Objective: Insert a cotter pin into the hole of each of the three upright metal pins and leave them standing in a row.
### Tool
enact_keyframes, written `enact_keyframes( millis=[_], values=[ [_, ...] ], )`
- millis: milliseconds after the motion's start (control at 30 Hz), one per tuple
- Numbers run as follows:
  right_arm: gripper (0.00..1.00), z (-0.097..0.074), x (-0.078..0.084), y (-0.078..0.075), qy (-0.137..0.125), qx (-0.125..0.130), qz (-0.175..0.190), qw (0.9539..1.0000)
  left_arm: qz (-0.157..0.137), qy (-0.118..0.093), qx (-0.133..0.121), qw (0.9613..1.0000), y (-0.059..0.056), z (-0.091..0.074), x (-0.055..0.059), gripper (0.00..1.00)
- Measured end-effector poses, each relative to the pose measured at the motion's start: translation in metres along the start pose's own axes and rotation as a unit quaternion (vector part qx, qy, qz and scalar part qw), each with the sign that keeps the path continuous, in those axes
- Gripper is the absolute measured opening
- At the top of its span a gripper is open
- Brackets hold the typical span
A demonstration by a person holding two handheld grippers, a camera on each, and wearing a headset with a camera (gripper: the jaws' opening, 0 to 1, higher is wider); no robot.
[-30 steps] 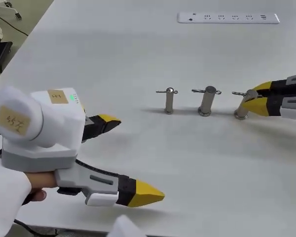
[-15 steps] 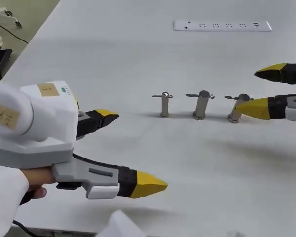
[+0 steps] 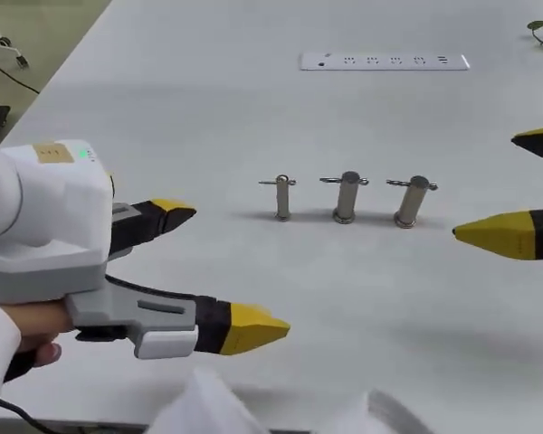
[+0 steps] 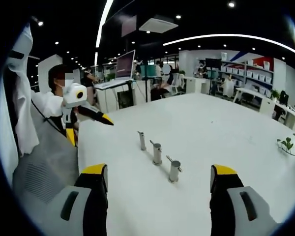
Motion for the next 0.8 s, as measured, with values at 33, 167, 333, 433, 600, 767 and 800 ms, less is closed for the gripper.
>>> enact_keyframes(
  millis=[33,167,333,433,600,767,800],
  values=[
    [0.85,-0.002,0.001,0.000,-0.001,0.003,0.003,1.0000,-0.002,-0.001,-0.001,1.0000,0.000,-0.001,0.001,0.99],
    [0.86,-0.010,0.010,-0.001,-0.001,0.010,0.018,0.9998,-0.014,-0.006,-0.013,0.9998,0.000,-0.005,0.002,0.99],
    [0.91,-0.017,0.025,-0.005,0.010,0.025,0.046,0.9986,-0.020,-0.009,-0.023,0.9995,-0.001,-0.010,0.003,0.99],
    [0.96,-0.022,0.030,-0.005,0.016,0.035,0.058,0.9976,-0.026,-0.014,-0.032,0.9991,0.000,-0.015,0.003,0.99],
    [0.98,-0.030,0.036,-0.003,0.014,0.045,0.075,0.9961,-0.038,-0.022,-0.048,0.9979,0.002,-0.023,0.003,0.99],
    [0.98,-0.034,0.044,-0.002,0.019,0.058,0.084,0.9946,-0.040,-0.026,-0.062,0.9969,0.003,-0.030,0.007,0.99],
    [0.98,-0.035,0.045,-0.002,0.019,0.061,0.088,0.9941,-0.039,-0.026,-0.066,0.9967,0.003,-0.031,0.008,0.99]
  ],
)
Point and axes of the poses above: the centre of the closed fingertips' face, and the gripper's own axes: z roughly forward along the fingers, y roughly to its left, x roughly out of its underside, the point moved 4 cm from there along -z, roughly backward along the fingers, and after that the axes turned 11 degrees about z, right-handed, at the moved point
